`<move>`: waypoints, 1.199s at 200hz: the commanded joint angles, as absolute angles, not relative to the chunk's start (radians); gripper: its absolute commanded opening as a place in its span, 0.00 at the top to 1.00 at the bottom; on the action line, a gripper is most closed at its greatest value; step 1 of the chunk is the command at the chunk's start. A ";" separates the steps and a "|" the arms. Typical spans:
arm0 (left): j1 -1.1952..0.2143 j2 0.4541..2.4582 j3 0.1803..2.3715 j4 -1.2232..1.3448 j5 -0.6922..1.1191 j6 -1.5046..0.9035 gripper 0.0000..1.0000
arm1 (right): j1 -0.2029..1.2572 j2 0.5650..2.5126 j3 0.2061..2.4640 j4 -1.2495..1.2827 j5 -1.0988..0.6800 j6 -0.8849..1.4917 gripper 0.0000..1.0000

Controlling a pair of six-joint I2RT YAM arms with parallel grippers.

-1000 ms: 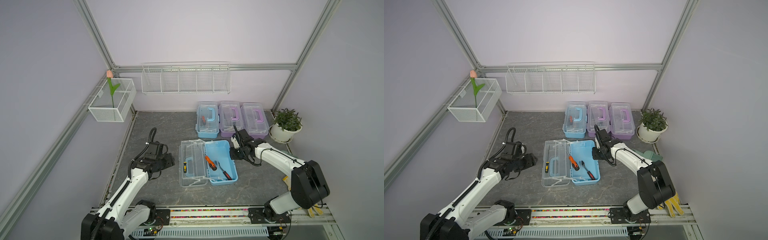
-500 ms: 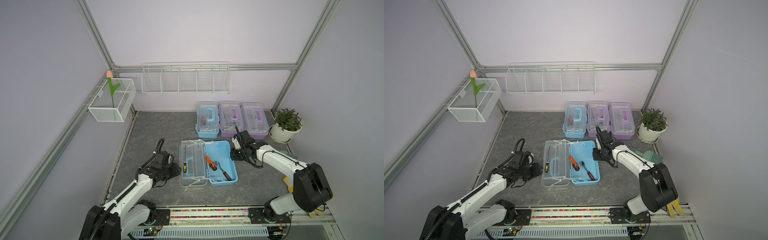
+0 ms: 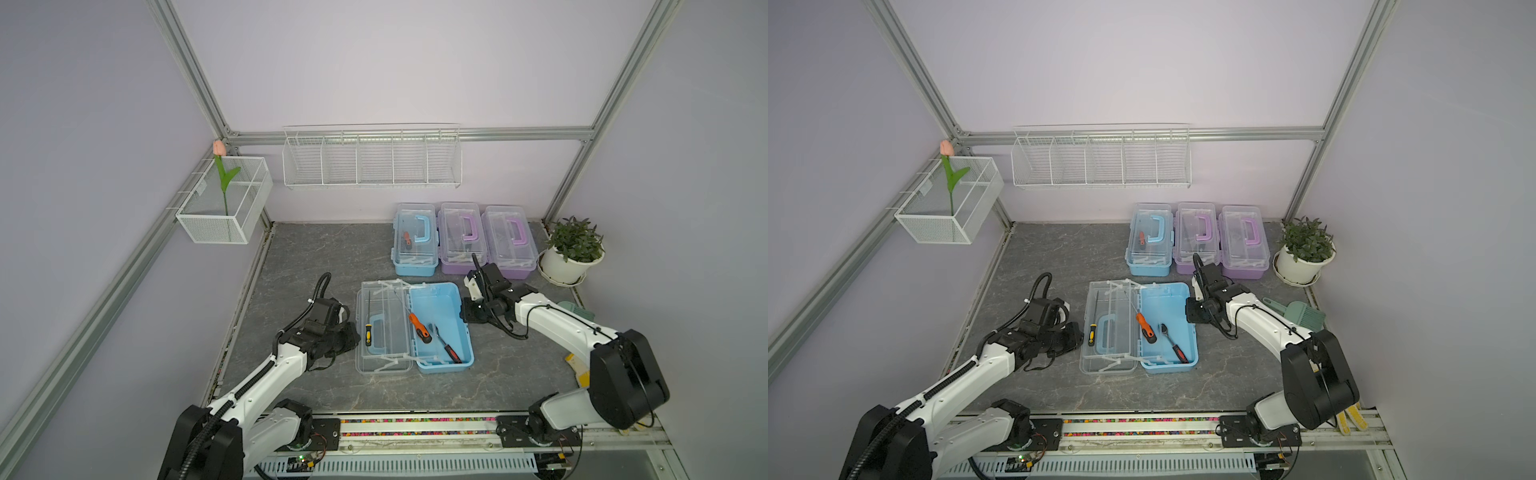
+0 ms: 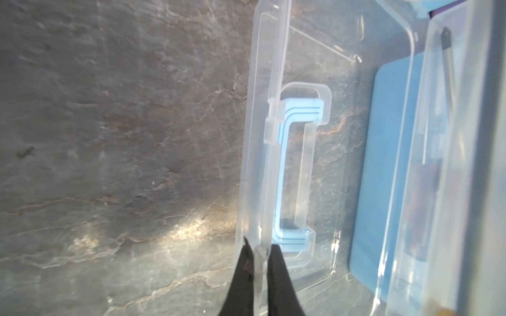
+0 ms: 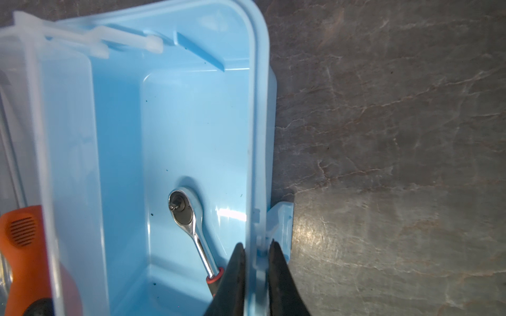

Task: Close toolboxes
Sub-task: Close the toolbox lid.

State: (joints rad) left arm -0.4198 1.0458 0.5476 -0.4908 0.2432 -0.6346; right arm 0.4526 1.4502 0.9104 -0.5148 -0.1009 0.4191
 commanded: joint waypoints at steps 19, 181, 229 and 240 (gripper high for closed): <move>-0.416 1.007 0.688 -0.632 0.117 -0.564 1.00 | 0.497 1.394 0.847 -0.440 -0.182 0.478 0.85; -0.525 1.070 1.063 -0.845 -0.077 -0.415 1.00 | 0.671 1.495 0.921 -0.253 -0.160 0.610 0.89; -0.658 1.153 1.105 -0.769 -0.056 -0.454 1.00 | 0.709 1.551 0.982 -0.265 -0.161 0.578 0.88; -0.687 1.179 1.110 -0.740 -0.044 -0.461 1.00 | 0.712 1.556 0.987 -0.260 -0.165 0.578 0.88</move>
State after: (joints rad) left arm -0.6147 1.1183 1.0767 -0.8776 -0.1612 -0.4187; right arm 0.6605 1.5387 0.9466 -0.3397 -0.0399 0.6209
